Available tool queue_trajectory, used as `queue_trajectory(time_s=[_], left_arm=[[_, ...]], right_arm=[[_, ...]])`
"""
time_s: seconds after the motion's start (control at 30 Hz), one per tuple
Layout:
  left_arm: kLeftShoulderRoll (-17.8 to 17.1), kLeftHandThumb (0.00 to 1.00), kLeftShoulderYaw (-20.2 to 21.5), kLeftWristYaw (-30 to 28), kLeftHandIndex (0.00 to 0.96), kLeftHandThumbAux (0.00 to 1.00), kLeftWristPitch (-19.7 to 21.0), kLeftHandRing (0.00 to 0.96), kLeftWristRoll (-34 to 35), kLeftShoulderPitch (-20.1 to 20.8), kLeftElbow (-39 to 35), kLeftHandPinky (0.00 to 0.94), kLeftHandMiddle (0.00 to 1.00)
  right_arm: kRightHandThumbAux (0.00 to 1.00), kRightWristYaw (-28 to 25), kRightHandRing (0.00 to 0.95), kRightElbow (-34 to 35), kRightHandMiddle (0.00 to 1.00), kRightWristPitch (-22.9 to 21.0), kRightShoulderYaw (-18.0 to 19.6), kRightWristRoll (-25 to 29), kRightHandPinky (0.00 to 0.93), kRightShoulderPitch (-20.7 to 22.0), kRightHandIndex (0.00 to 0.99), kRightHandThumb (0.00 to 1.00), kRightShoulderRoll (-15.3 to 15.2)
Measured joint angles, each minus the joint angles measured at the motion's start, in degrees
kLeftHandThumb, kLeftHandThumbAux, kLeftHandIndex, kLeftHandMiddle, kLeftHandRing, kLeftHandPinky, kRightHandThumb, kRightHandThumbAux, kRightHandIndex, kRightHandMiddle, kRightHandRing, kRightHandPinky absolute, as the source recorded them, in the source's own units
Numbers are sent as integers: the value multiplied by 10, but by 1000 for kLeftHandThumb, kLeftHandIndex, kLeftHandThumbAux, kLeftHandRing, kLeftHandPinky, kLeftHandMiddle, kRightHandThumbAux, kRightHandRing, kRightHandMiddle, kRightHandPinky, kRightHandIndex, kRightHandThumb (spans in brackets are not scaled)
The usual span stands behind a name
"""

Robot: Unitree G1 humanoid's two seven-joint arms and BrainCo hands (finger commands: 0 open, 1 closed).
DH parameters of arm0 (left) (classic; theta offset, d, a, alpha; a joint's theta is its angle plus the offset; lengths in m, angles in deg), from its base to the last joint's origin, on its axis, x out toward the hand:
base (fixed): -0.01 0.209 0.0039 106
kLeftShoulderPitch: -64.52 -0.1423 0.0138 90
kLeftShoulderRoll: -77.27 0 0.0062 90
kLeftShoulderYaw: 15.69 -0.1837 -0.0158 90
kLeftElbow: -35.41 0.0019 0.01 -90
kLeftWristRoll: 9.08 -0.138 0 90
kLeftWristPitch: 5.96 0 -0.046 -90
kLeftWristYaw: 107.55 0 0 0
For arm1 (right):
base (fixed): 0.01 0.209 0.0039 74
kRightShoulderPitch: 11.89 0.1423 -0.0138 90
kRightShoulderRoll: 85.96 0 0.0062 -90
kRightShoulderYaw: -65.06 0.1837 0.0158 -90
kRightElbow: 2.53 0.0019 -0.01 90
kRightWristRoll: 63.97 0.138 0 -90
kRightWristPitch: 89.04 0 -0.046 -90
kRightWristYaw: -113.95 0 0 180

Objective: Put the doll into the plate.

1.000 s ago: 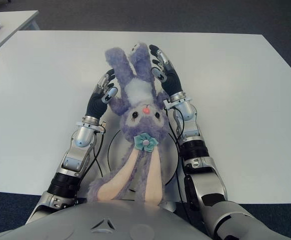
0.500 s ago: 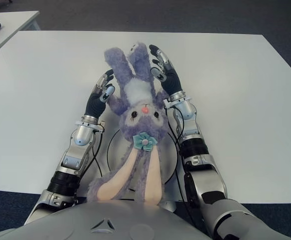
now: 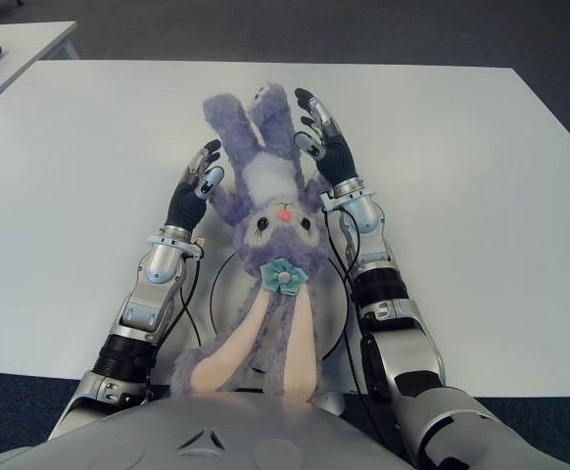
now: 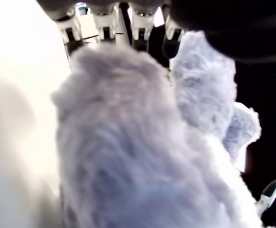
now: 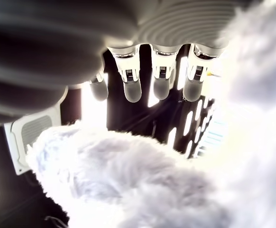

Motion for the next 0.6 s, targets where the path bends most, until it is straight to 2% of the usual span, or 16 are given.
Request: queue_trajectory(time_s=[0.2,0.6], left_arm=[[-11,0,27,-5,0,246,-1,0,6,10,14,0,0],[-34,0,76,-9,0,269,-12,0,30,28,33,0,0]], right_arm=[[288,-4,0,2,0,-2,1,5,0,5,0,0,-1],[295,-33,0,30,0,-69,26,39,0,40,0,0,-16]])
